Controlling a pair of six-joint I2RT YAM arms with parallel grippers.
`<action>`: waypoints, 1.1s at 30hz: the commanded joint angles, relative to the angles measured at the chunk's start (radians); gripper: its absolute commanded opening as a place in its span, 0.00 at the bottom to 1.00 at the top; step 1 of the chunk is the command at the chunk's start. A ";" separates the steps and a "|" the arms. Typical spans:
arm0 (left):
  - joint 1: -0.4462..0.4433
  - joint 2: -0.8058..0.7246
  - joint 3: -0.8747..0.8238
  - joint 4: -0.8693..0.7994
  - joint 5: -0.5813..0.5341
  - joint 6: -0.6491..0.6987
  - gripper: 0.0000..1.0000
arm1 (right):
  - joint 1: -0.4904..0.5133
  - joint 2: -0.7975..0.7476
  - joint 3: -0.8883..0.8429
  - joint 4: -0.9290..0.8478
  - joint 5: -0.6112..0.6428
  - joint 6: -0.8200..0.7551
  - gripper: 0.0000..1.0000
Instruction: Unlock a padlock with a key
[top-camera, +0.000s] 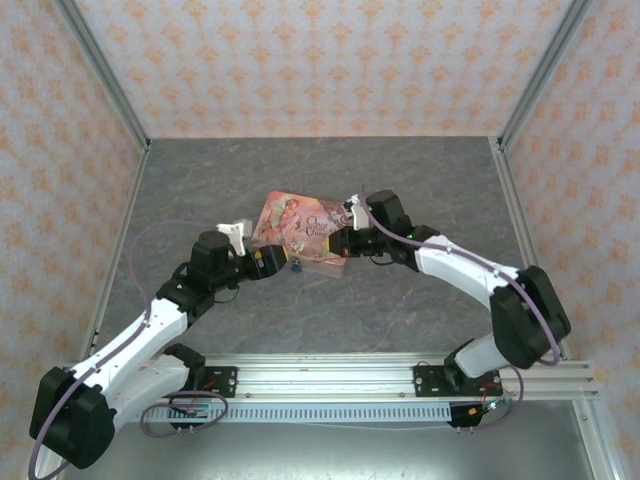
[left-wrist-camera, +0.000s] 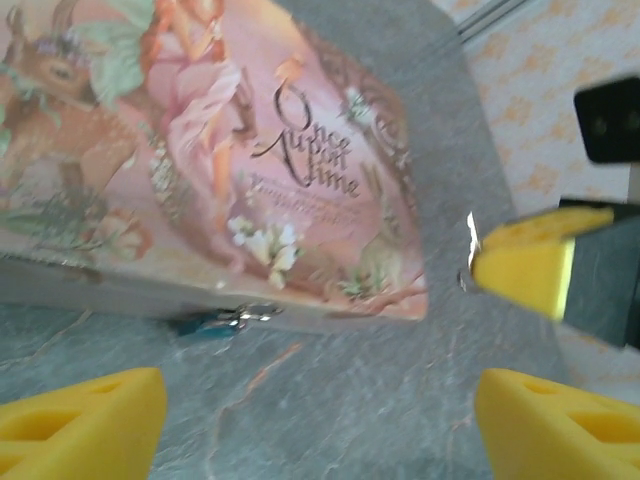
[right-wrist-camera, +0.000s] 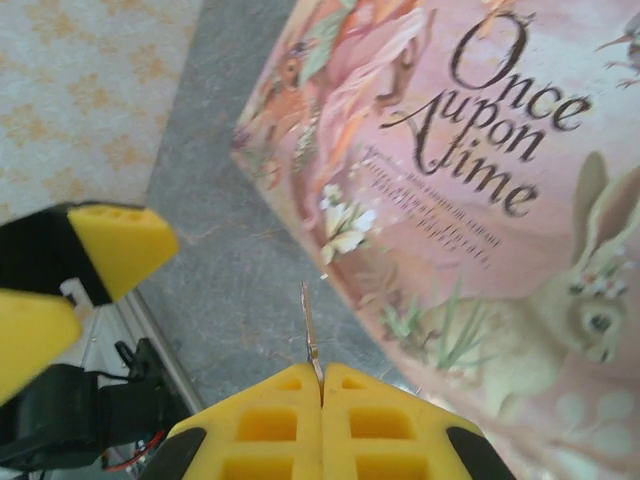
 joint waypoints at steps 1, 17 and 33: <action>0.001 -0.003 -0.032 0.020 -0.044 0.141 0.82 | -0.016 0.042 0.058 0.058 -0.018 0.020 0.00; -0.159 0.308 -0.035 0.252 -0.170 0.216 0.82 | -0.050 0.162 0.037 0.038 0.069 0.057 0.00; -0.200 0.474 -0.026 0.395 -0.321 0.249 0.73 | -0.045 0.198 0.035 0.001 0.103 0.039 0.00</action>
